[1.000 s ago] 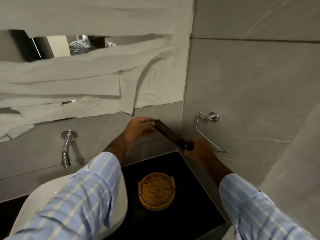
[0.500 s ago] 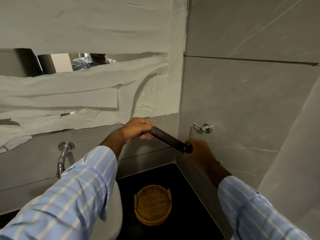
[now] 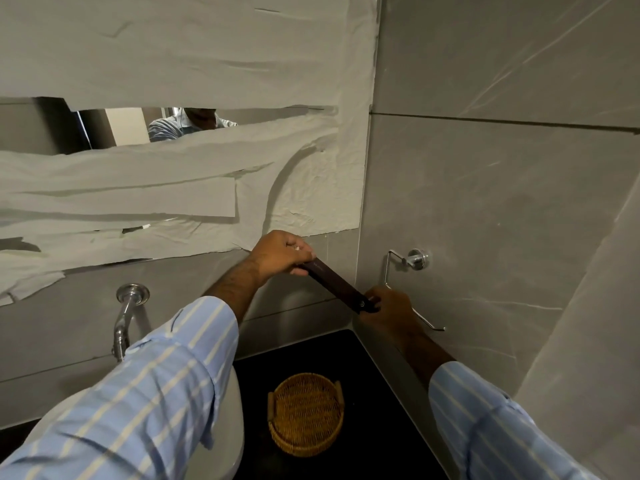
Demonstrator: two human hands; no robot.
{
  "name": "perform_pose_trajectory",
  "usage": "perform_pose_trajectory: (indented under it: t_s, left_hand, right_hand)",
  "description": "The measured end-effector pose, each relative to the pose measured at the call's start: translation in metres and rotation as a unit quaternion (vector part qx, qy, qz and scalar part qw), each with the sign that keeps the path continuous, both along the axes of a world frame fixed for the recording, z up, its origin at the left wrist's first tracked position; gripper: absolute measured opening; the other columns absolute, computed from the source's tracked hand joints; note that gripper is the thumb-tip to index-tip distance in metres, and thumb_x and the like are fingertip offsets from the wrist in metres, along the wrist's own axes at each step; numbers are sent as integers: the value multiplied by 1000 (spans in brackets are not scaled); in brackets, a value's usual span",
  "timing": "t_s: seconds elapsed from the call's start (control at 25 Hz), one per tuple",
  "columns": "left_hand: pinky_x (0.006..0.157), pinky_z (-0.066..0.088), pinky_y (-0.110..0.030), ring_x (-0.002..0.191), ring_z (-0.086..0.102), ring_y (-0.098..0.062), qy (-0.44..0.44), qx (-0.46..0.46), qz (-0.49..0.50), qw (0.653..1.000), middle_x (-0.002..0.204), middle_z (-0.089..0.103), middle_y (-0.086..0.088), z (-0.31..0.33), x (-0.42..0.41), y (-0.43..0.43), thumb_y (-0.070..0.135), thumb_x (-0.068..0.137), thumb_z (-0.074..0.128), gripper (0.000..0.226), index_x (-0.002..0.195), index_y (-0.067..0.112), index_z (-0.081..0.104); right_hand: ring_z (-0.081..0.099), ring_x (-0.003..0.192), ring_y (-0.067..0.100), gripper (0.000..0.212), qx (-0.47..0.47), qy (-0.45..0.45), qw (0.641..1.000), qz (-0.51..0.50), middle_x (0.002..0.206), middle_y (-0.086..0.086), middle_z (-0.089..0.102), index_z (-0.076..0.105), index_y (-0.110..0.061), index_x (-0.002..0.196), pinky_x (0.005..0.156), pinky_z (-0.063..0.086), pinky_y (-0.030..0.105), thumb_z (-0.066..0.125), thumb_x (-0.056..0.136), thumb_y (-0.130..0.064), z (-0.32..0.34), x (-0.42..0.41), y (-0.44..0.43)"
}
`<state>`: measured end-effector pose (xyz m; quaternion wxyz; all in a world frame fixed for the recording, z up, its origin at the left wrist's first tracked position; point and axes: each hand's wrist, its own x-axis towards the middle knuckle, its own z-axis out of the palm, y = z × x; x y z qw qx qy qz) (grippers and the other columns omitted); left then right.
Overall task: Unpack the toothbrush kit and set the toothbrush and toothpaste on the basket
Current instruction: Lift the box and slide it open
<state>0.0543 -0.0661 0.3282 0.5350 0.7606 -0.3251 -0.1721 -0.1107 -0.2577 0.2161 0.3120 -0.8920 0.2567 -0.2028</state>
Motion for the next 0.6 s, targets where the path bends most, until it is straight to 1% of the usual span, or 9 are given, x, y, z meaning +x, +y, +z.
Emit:
perform_pose_trajectory:
  t_s: [0.08, 0.12, 0.16, 0.2, 0.24, 0.28, 0.4, 0.52, 0.6]
  left_hand:
    - [73, 64, -34, 85, 77, -25, -2, -26, 37, 999, 96, 75, -20, -6, 1, -1, 8, 81, 78, 18, 95, -3, 76]
    - [74, 64, -35, 86, 77, -25, 4, -46, 55, 997, 96, 75, -20, -9, 2, -1, 9, 81, 79, 18, 94, -3, 76]
    - [75, 64, -38, 87, 76, -26, 13, -61, 69, 996, 95, 75, -19, -14, 3, -1, 10, 80, 79, 18, 93, -2, 76]
    - [77, 63, -42, 88, 76, -29, 20, -68, 75, 995, 92, 75, -18, -20, 4, -1, 12, 79, 80, 16, 91, 1, 77]
    - [79, 62, -46, 88, 75, -33, 22, -67, 73, 995, 89, 76, -17, -26, 6, 0, 15, 78, 81, 15, 87, 4, 78]
    - [82, 61, -50, 90, 74, -37, 26, -61, 66, 996, 87, 77, -16, -32, 5, 3, 19, 76, 83, 15, 85, 8, 79]
    - [98, 50, -59, 107, 66, -48, 115, -113, 27, 987, 104, 74, -26, -47, 5, 11, 14, 81, 76, 21, 99, 4, 78]
    - [106, 42, -60, 119, 57, -51, 220, -185, 7, 958, 123, 63, -33, -62, 10, 20, -5, 91, 58, 28, 117, -6, 66]
    - [99, 49, -58, 109, 65, -48, 198, -174, 43, 964, 114, 68, -27, -67, 8, 24, 0, 89, 62, 26, 115, 0, 67]
  right_hand:
    - [67, 98, 27, 59, 195, 25, 980, -23, 127, 19, 62, 56, -8, 132, 81, 60, 32, 78, 78, -18, -4, 4, 11]
    - [66, 101, 31, 59, 368, 8, 930, -8, 131, 26, 57, 52, -2, 134, 74, 61, 31, 77, 82, -17, -2, 7, 21]
    - [65, 105, 38, 57, 549, -37, 835, -1, 128, 31, 55, 51, 3, 129, 70, 62, 34, 76, 84, -20, 3, 13, 31]
    - [66, 105, 43, 54, 669, -94, 737, 2, 120, 33, 60, 51, 6, 123, 70, 63, 40, 75, 85, -25, 7, 18, 40]
    - [69, 99, 44, 47, 729, -153, 667, 7, 107, 32, 67, 54, 7, 116, 71, 63, 44, 72, 88, -25, 11, 25, 46]
    - [73, 88, 41, 36, 746, -206, 633, 11, 92, 29, 73, 57, 7, 110, 71, 64, 44, 68, 91, -22, 14, 33, 50]
    - [77, 67, 33, 17, 751, -289, 593, 18, 76, 24, 76, 60, 5, 108, 63, 64, 41, 58, 96, -8, 23, 48, 58]
    - [77, 71, 35, 20, 751, -282, 596, 28, 82, 25, 77, 59, 4, 112, 58, 64, 39, 59, 95, -6, 27, 47, 59]
    - [77, 75, 35, 15, 743, -269, 613, 29, 82, 24, 77, 61, 3, 106, 60, 64, 39, 60, 95, -6, 28, 50, 61]
